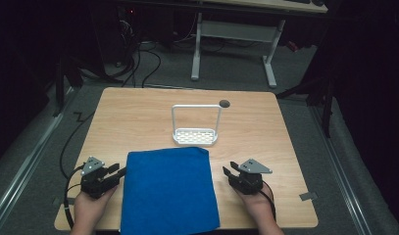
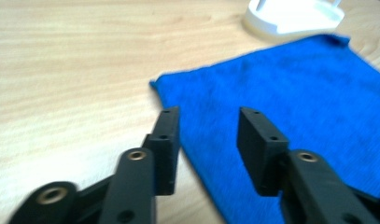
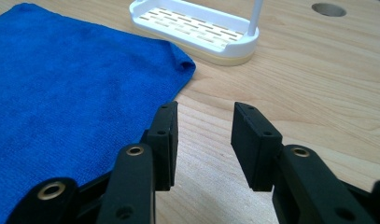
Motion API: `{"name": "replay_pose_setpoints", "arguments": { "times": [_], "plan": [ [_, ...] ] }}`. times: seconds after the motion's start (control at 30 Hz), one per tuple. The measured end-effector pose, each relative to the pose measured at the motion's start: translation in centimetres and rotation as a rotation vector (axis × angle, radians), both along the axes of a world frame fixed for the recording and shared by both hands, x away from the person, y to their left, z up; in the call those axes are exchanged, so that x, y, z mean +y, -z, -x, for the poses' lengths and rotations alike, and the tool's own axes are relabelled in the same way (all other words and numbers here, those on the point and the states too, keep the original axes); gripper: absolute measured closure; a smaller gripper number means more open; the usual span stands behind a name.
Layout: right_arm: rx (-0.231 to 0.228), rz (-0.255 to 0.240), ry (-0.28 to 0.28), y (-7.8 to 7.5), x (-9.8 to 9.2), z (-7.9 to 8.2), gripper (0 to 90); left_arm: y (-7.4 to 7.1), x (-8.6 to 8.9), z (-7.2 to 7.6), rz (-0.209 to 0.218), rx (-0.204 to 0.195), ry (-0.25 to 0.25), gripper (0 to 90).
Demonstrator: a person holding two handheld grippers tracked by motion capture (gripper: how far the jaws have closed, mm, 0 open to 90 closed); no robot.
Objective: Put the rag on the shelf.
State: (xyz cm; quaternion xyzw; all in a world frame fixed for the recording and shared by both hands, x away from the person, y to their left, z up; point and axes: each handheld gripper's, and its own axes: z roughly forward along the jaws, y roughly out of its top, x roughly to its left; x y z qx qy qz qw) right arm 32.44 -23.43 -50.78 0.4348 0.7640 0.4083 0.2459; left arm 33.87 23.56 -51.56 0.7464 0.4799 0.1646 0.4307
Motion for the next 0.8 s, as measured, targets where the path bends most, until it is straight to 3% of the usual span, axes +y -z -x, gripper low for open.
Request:
{"name": "replay_pose_setpoints", "arguments": {
  "times": [0.17, 0.37, 0.5, 0.7, 0.77, 0.8],
  "plan": [
    [0.024, 0.0, -0.01, 0.2, -0.3, -0.1, 62.1, 0.4, -0.2, 0.0, -0.02, 0.02, 0.015, 72.7],
    [0.026, -0.015, -0.025, 0.1, -0.1, -0.3, 62.1, 0.8, -0.5, -0.1, -0.046, 0.039, 0.038, 78.1],
    [0.041, -0.001, -0.076, 0.2, 1.1, -0.3, 68.5, 0.7, -0.5, 0.0, -0.043, 0.038, 0.047, 82.3],
    [0.067, 0.037, -0.192, 0.5, 3.9, -0.6, 88.3, 0.7, -1.6, 0.8, -0.066, 0.047, 0.115, 88.3],
    [0.073, 0.043, -0.209, 0.6, 4.3, -0.7, 89.7, 0.7, -1.8, 1.0, -0.066, 0.05, 0.127, 88.5],
    [0.092, 0.052, -0.237, 0.9, 4.9, -0.8, 90.0, 0.8, -2.4, 1.2, -0.083, 0.058, 0.157, 88.5]
  ]
}}
